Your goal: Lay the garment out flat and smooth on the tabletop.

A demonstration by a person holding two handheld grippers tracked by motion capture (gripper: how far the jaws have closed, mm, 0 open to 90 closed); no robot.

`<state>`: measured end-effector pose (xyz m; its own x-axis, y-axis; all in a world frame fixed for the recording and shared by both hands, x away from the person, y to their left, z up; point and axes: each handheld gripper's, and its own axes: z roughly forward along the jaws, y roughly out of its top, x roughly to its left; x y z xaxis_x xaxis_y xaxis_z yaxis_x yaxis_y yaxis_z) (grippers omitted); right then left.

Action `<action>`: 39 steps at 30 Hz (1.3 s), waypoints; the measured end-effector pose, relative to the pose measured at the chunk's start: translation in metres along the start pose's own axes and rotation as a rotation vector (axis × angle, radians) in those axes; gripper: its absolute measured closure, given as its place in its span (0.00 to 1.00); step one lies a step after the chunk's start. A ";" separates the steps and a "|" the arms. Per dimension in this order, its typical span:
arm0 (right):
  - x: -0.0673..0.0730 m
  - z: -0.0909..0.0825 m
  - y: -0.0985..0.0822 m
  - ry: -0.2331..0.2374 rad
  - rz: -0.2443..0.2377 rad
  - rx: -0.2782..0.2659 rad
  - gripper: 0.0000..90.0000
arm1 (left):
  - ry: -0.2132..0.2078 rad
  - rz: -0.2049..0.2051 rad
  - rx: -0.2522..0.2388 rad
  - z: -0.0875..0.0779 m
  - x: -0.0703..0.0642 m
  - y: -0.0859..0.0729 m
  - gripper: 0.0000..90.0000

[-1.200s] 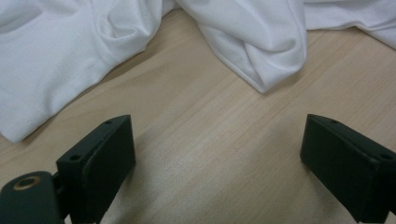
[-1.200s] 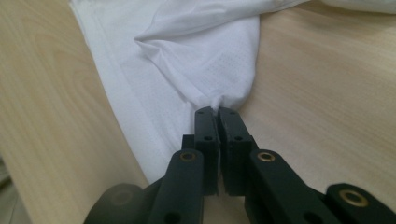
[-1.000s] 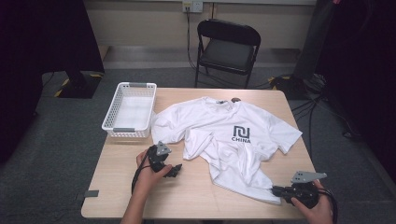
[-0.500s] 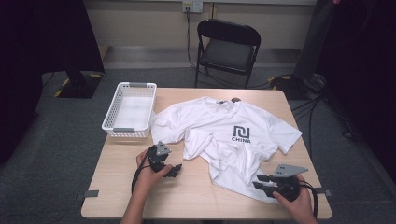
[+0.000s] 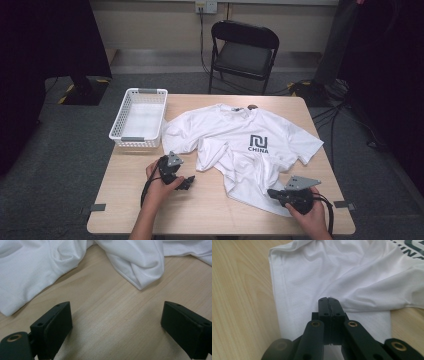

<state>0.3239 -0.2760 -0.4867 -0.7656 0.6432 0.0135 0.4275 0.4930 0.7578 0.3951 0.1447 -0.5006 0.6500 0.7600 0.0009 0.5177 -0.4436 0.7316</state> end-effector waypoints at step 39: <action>-0.062 -0.007 -0.013 -0.159 0.207 0.014 0.84 | 0.000 0.000 0.000 0.000 0.000 0.000 0.11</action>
<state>0.3625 -0.3263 -0.4929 -0.5763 0.8147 0.0641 0.5750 0.3485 0.7402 0.3951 0.1447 -0.5006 0.6503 0.7597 0.0009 0.5175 -0.4439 0.7316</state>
